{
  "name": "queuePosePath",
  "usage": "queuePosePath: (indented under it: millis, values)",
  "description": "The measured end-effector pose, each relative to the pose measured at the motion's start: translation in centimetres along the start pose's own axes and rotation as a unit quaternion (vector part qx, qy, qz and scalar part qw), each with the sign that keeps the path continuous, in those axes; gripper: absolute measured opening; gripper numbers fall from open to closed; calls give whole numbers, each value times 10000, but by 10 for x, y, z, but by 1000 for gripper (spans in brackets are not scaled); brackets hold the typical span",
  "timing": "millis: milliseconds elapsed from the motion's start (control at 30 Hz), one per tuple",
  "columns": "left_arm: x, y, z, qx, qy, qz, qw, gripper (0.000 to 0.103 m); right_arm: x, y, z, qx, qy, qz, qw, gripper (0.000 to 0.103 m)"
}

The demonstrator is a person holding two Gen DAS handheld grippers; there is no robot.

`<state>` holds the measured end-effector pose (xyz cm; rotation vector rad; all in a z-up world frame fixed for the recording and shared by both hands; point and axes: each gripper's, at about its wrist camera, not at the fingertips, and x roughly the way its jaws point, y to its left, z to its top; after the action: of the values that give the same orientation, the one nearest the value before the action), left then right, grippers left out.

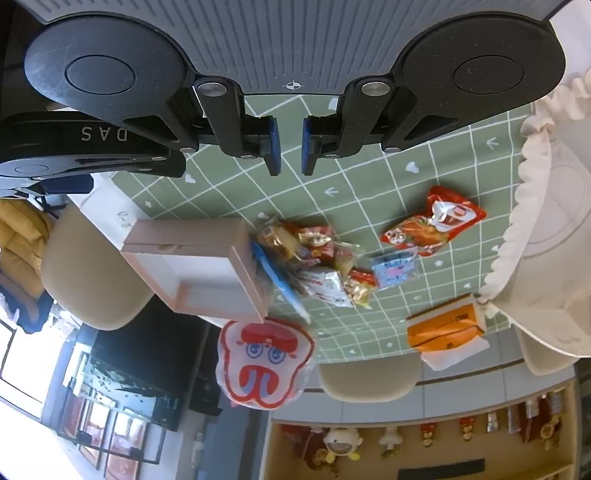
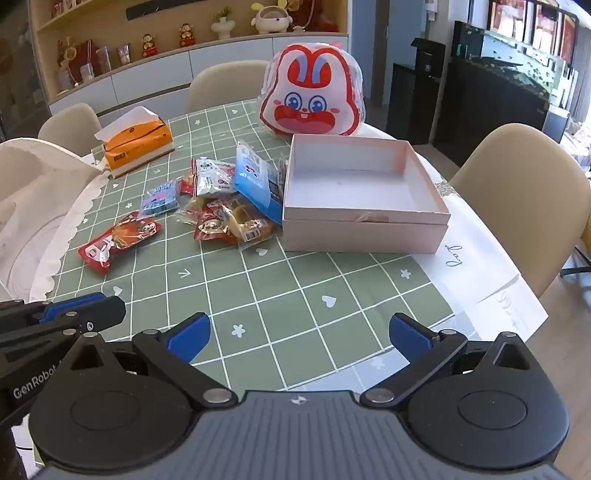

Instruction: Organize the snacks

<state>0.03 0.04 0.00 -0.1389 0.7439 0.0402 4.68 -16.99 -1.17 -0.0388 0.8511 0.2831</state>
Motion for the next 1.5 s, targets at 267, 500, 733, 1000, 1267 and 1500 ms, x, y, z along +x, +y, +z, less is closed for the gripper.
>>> queuePosePath:
  millis: [267,500,733,1000,1267,1500]
  values:
    - [4,8,-4,-48,65,-92,9999,16,-1,1,1,-34,-27,-49,10000,103]
    - [8,5,-2,-140,126,-52,9998,16,2,2,-1,-67,44,-91,9999,103]
    - [11,6,-1,-155,170,-67,9997,16,4,4,1,-112,71,-135,9998,103]
    - [12,4,-2,-166,174,-61,9997,16,6,3,2,-121,89,-166,9997,103]
    - [15,6,0,-207,205,-74,9995,16,8,6,3,-192,97,-138,9997,103]
    - [15,7,0,-232,207,-82,9995,16,9,8,4,-202,112,-140,9996,103]
